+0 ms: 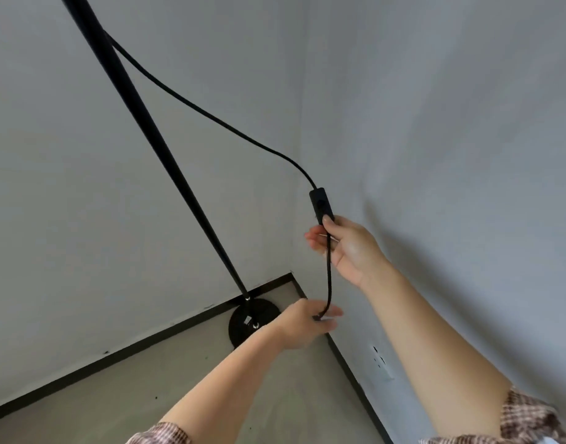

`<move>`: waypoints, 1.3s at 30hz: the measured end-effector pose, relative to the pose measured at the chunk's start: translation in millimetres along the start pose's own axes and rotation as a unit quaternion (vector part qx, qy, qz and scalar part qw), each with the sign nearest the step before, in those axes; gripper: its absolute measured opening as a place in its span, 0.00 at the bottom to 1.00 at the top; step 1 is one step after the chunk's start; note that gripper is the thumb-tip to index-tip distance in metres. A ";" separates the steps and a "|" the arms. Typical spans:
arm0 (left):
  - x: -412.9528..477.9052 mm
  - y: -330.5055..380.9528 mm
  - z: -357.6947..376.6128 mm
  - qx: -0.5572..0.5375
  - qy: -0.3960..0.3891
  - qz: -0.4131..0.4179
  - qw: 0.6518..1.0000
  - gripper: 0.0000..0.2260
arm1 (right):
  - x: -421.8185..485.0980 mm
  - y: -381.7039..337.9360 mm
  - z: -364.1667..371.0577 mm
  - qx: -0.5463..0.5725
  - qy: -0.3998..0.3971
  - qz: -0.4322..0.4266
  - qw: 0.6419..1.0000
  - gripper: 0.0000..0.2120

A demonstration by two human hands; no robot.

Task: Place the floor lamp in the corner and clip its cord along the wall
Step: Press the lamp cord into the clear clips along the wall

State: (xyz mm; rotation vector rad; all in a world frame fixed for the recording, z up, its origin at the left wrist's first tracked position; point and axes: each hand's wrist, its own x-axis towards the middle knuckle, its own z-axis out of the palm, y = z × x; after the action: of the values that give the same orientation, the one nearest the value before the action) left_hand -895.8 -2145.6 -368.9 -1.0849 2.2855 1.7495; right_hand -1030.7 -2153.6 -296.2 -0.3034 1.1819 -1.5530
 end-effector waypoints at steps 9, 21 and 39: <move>76.4 -56.2 -5.3 -0.459 0.056 0.120 0.878 0.10 | 28.3 118.8 -109.0 -0.220 0.144 -0.081 0.961 0.17; 142.5 -57.2 -6.0 -0.548 0.021 0.259 0.795 0.11 | 45.1 196.0 -156.2 -0.205 -0.019 -0.136 0.969 0.18; 169.6 -109.9 38.9 -0.476 0.143 0.146 0.856 0.03 | -19.6 166.4 -172.0 -0.252 0.082 -0.276 0.924 0.10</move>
State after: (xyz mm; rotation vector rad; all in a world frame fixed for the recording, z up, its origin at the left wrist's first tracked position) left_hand -974.9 -2205.9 -549.1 -1.1709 1.6984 3.2045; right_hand -1048.2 -2030.8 -501.9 -0.9275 1.7288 -1.7462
